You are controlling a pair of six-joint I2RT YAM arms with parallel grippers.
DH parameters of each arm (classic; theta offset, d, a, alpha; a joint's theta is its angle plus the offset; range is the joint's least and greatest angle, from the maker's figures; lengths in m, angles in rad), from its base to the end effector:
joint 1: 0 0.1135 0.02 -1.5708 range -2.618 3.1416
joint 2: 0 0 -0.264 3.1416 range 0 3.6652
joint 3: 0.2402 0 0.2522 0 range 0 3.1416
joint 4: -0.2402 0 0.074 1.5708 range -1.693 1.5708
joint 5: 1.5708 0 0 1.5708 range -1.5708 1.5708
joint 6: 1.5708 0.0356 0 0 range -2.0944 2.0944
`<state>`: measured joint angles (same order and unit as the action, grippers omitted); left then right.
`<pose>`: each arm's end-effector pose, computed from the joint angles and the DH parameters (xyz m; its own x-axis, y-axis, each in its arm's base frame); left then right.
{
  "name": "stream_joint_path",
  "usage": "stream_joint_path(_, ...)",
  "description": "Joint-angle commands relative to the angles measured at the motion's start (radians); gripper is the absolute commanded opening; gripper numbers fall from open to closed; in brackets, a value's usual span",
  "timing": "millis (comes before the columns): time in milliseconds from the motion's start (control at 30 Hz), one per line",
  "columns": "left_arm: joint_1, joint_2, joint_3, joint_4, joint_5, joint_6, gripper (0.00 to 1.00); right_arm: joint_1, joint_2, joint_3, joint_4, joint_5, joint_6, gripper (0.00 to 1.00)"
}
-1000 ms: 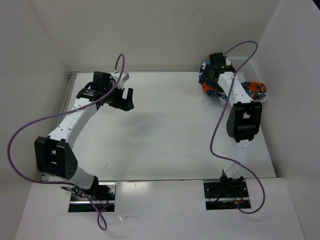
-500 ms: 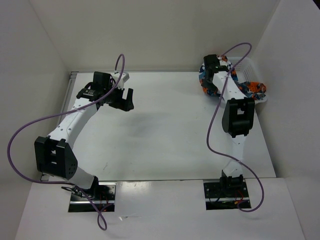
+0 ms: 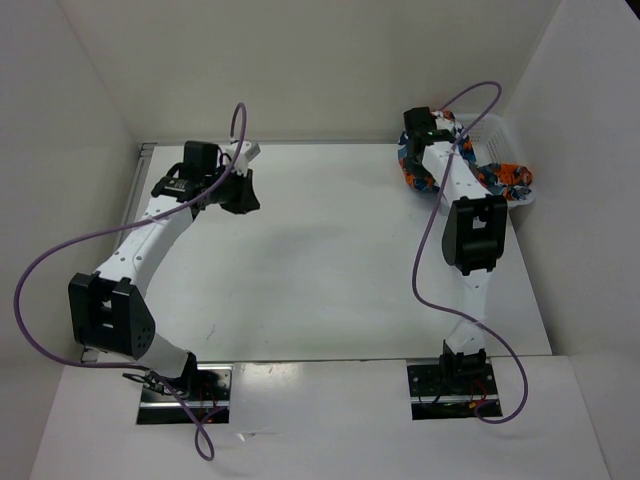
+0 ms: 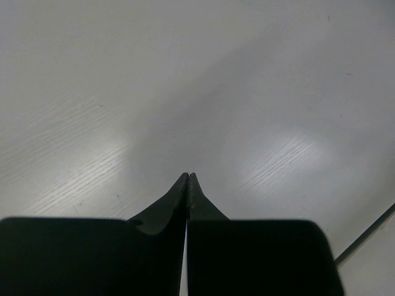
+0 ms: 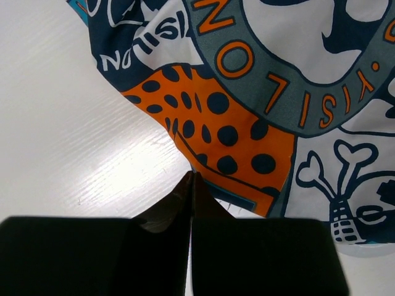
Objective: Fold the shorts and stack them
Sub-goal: Grab the shorts from the pile
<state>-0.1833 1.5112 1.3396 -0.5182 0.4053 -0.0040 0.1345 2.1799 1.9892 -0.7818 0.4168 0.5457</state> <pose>0.3300 -0.0754 0.3264 -0.6276 0.1126 -0.7704 0.4641 0.8486 -0.2540 0.4805 0.0505 0.2545 -0.6463 0.3915 -0.6551 0.5133 0.8582 0.0064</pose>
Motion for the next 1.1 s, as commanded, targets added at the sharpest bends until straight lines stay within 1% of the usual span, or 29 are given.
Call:
stream_joint_path(0, 0.022, -0.023, 0.024, 0.076, 0.096, 0.004, 0.01, 0.02, -0.046, 0.043, -0.007, 0.034, -0.003, 0.0)
stream_joint_path(33, 0.033, -0.023, 0.024, 0.09, 0.127, 0.004, 0.01, 0.02, -0.046, 0.034, 0.002, 0.034, -0.003, 0.0)
stream_joint_path(133, 0.051, -0.043, 0.003, 0.171, 0.161, 0.004, 0.01, 0.02, -0.069, 0.034, 0.003, 0.034, -0.003, 0.0)
stream_joint_path(200, 0.067, -0.071, -0.022, 0.201, 0.15, 0.004, 0.01, 0.02, -0.08, 0.025, 0.003, 0.034, -0.012, 0.0)
stream_joint_path(233, 0.097, -0.083, -0.039, 0.242, 0.15, 0.004, 0.03, 0.02, -0.091, 0.025, 0.003, 0.034, -0.012, 0.0)
stream_joint_path(267, 0.117, -0.098, -0.098, 0.282, 0.164, 0.004, 0.03, 0.02, -0.091, 0.025, 0.012, 0.034, -0.012, 0.0)
stream_joint_path(300, 0.137, -0.127, -0.141, 0.343, 0.199, 0.004, 0.05, 0.02, -0.103, 0.014, 0.012, 0.034, -0.012, 0.0)
stream_joint_path(333, 0.172, -0.137, -0.184, 0.472, 0.266, 0.004, 0.07, 0.03, -0.114, 0.005, 0.021, 0.034, -0.012, 0.0)
stream_joint_path(400, 0.195, -0.137, -0.262, 0.59, 0.317, 0.004, 0.07, 0.03, -0.114, -0.006, 0.021, 0.034, -0.023, 0.0)
stream_joint_path(433, 0.206, -0.137, -0.263, 0.602, 0.346, 0.004, 0.08, 0.03, -0.114, -0.006, 0.021, 0.034, -0.023, 0.0)
stream_joint_path(467, 0.217, -0.137, -0.263, 0.603, 0.346, 0.004, 0.08, 0.03, -0.123, -0.006, 0.021, 0.034, -0.023, 0.0)
stream_joint_path(500, 0.217, -0.137, -0.243, 0.56, 0.337, 0.004, 0.1, 0.03, -0.123, -0.015, 0.021, 0.034, -0.023, 0.0)
stream_joint_path(533, 0.217, -0.137, -0.2, 0.532, 0.326, 0.004, 0.18, 0.03, -0.135, -0.029, 0.03, 0.025, -0.023, 0.0)
stream_joint_path(567, 0.217, -0.146, -0.179, 0.497, 0.298, 0.004, 0.23, 0.03, -0.135, -0.049, 0.042, 0.025, -0.023, 0.0)
stream_joint_path(600, 0.217, -0.146, -0.168, 0.477, 0.297, 0.004, 0.34, 0.03, -0.147, -0.058, 0.042, 0.016, -0.023, 0.0)
stream_joint_path(633, 0.217, -0.146, -0.157, 0.477, 0.297, 0.004, 0.73, 0.03, -0.147, -0.058, 0.042, 0.007, -0.032, 0.02)
stream_joint_path(667, 0.217, -0.155, -0.157, 0.446, 0.287, 0.004, 0.85, 0.03, -0.147, -0.058, 0.042, 0.007, -0.032, 0.15)
stream_joint_path(700, 0.217, -0.155, -0.14, 0.426, 0.287, 0.004, 0.92, 0.03, -0.147, -0.058, 0.033, 0.007, -0.032, 0.46)
stream_joint_path(733, 0.217, -0.155, -0.131, 0.409, 0.287, 0.004, 0.96, 0.03, -0.147, -0.067, 0.033, 0.026, -0.044, 0.65)
stream_joint_path(767, 0.217, -0.155, -0.12, 0.382, 0.287, 0.004, 0.99, 0.042, -0.147, -0.067, 0.033, 0.046, -0.053, 0.74)
stream_joint_path(800, 0.217, -0.155, -0.12, 0.37, 0.287, 0.004, 0.99, 0.051, -0.147, -0.067, 0.033, 0.072, -0.067, 0.77)
stream_joint_path(833, 0.217, -0.155, -0.12, 0.359, 0.287, 0.004, 0.99, 0.066, -0.147, -0.067, 0.033, 0.159, -0.085, 0.81)
stream_joint_path(900, 0.217, -0.146, -0.109, 0.322, 0.287, 0.004, 0.99, 0.129, -0.118, -0.067, 0.024, 0.281, -0.156, 0.81)
stream_joint_path(933, 0.217, -0.146, -0.1, 0.31, 0.277, 0.004, 0.99, 0.149, -0.105, -0.067, 0.024, 0.404, -0.179, 0.81)
stream_joint_path(967, 0.217, -0.135, -0.1, 0.301, 0.277, 0.004, 0.99, 0.178, -0.092, -0.079, 0.024, 0.451, -0.203, 0.81)
stream_joint_path(1067, 0.217, -0.124, -0.1, 0.288, 0.29, 0.004, 0.99, 0.191, -0.071, -0.11, 0.038, 0.531, -0.223, 0.82)
